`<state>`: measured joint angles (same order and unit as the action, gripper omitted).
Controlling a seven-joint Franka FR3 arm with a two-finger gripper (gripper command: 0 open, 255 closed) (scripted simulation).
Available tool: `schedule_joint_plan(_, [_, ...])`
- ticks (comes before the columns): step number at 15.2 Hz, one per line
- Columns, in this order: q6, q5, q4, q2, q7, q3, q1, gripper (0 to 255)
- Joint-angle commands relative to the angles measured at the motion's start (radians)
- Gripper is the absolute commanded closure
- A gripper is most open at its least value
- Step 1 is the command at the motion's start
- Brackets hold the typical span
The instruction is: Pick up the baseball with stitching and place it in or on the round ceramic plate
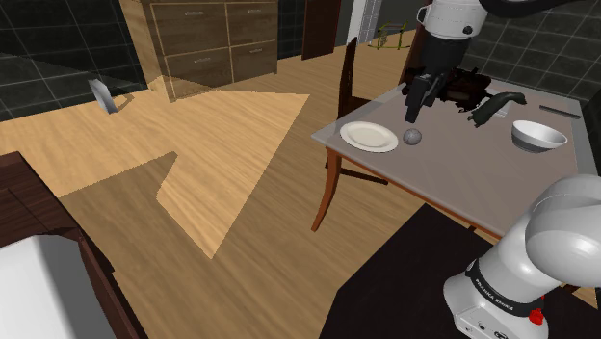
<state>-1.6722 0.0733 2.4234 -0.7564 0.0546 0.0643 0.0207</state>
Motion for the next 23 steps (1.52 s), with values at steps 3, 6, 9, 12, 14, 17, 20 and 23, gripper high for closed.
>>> schedule_joint_plan(3, [-0.044,0.029,0.028,0.013,0.042,-0.037,0.015,0])
schedule_joint_plan(6, [-0.113,0.071,0.061,0.044,0.104,-0.092,0.04,0])
schedule_joint_plan(9, [-0.186,0.112,0.081,0.088,0.165,-0.147,0.065,0])
schedule_joint_plan(12, [-0.26,0.149,0.089,0.147,0.224,-0.203,0.089,0])
schedule_joint_plan(14, [-0.311,0.171,0.087,0.192,0.264,-0.24,0.104,0])
schedule_joint_plan(17, [-0.387,0.196,0.074,0.271,0.323,-0.294,0.123,0])
schedule_joint_plan(20, [-0.461,0.211,0.049,0.359,0.384,-0.348,0.138,0])
schedule_joint_plan(23, [-0.531,0.211,0.011,0.457,0.449,-0.4,0.148,0])
